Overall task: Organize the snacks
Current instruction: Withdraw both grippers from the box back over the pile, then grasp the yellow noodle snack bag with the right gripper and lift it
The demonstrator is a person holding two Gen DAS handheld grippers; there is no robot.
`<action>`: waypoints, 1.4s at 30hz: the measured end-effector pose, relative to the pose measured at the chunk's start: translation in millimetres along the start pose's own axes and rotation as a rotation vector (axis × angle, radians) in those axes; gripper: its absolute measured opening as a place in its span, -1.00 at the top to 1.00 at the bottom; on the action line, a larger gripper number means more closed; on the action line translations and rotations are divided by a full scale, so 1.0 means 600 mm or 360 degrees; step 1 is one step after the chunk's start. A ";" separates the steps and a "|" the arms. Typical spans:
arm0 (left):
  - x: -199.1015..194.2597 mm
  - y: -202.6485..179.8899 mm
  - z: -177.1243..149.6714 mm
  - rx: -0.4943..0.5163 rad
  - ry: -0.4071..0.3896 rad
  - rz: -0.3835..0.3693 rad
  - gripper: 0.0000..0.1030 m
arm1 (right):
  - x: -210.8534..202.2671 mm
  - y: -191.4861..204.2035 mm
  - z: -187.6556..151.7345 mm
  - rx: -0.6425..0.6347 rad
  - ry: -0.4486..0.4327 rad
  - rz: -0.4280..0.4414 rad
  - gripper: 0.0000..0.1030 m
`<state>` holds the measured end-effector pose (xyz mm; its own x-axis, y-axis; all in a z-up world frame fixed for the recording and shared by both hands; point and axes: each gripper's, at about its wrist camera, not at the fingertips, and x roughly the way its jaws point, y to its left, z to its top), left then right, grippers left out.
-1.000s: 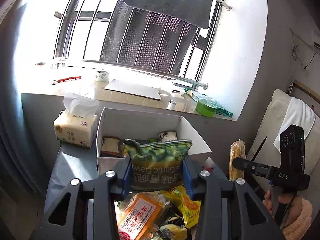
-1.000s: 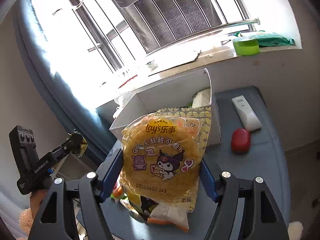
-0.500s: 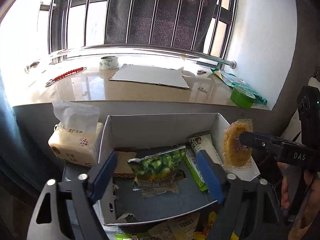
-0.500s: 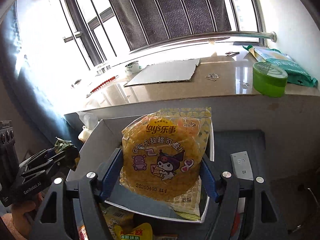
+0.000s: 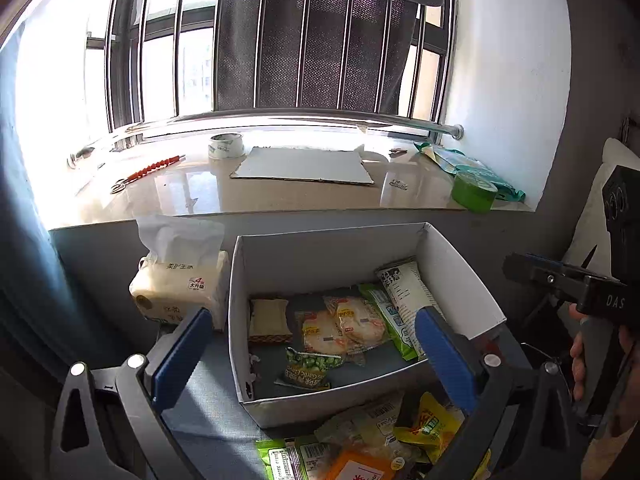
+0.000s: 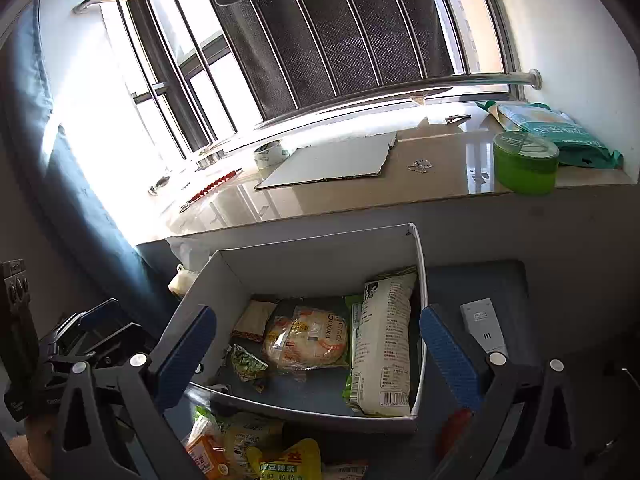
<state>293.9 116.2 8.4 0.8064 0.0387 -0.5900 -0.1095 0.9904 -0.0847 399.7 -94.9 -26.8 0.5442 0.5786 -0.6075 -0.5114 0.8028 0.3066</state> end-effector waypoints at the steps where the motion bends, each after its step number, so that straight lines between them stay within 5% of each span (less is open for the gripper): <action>1: -0.013 -0.004 -0.006 0.0017 -0.0016 0.0000 -1.00 | -0.009 0.004 -0.005 -0.0018 0.0005 0.0011 -1.00; 8: -0.122 -0.035 -0.100 0.0173 -0.0108 -0.0037 -1.00 | -0.111 0.032 -0.084 -0.0092 -0.0016 0.0154 -1.00; 11: -0.164 -0.055 -0.156 0.0271 -0.0153 -0.0057 -1.00 | -0.141 0.042 -0.139 -0.0121 0.0112 0.0090 -1.00; 20: -0.219 -0.091 -0.324 0.0065 -0.0037 -0.0274 -1.00 | -0.223 0.045 -0.332 -0.0032 0.0061 0.0131 -1.00; 27: -0.224 -0.122 -0.440 0.0017 0.0034 -0.0341 -1.00 | -0.208 0.041 -0.480 0.0031 0.0223 0.0133 -1.00; 37: -0.229 -0.115 -0.457 -0.0017 -0.0007 -0.0311 -1.00 | -0.161 0.009 -0.461 0.0278 0.0226 0.0197 -1.00; 42: -0.228 -0.114 -0.460 -0.0035 -0.0011 -0.0359 -1.00 | -0.125 0.015 -0.395 0.0247 0.0231 0.0170 -1.00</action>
<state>30.7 6.7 -127.0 0.8160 -0.1822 -0.5486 0.0612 0.9709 -0.2313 196.7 -165.1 -152.0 0.3853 0.6437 -0.6611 -0.4465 0.7571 0.4769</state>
